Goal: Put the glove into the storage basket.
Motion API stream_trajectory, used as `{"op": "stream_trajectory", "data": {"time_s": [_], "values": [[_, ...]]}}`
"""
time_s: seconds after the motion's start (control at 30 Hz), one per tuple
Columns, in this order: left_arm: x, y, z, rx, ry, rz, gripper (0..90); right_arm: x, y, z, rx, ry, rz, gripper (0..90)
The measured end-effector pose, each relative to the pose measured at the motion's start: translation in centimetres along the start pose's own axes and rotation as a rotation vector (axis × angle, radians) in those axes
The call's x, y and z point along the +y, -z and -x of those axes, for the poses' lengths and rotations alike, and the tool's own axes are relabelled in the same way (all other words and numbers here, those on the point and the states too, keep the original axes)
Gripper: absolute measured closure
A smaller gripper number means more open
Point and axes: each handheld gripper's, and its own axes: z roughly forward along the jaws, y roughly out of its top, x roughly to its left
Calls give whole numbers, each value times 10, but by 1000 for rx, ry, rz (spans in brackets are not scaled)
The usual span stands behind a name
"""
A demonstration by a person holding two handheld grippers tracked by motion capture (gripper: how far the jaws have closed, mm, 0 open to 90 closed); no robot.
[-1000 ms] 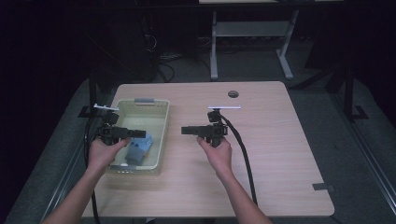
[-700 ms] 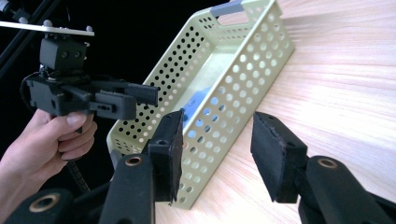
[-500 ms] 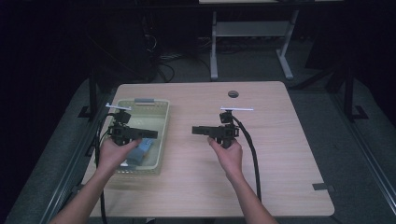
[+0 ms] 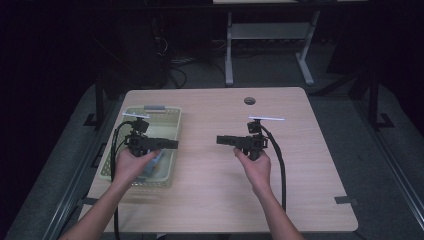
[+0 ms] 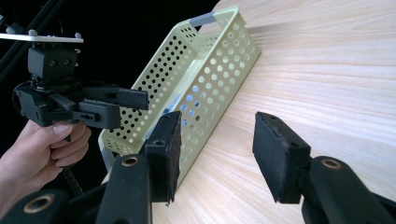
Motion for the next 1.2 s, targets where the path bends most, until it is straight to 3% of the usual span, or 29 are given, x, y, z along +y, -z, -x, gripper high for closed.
{"op": "stream_trajectory", "data": {"time_s": [0.33,1.1,1.2], "values": [[1,-10,10,-6,-24,-4,335,-2,12,7,-19,-13,7,502],[-2,-36,39,-66,-81,-32,325,-9,46,31,-51,-47,55,477],[-3,-39,41,-83,-65,-13,322,-11,50,34,-59,-52,58,474]]}}
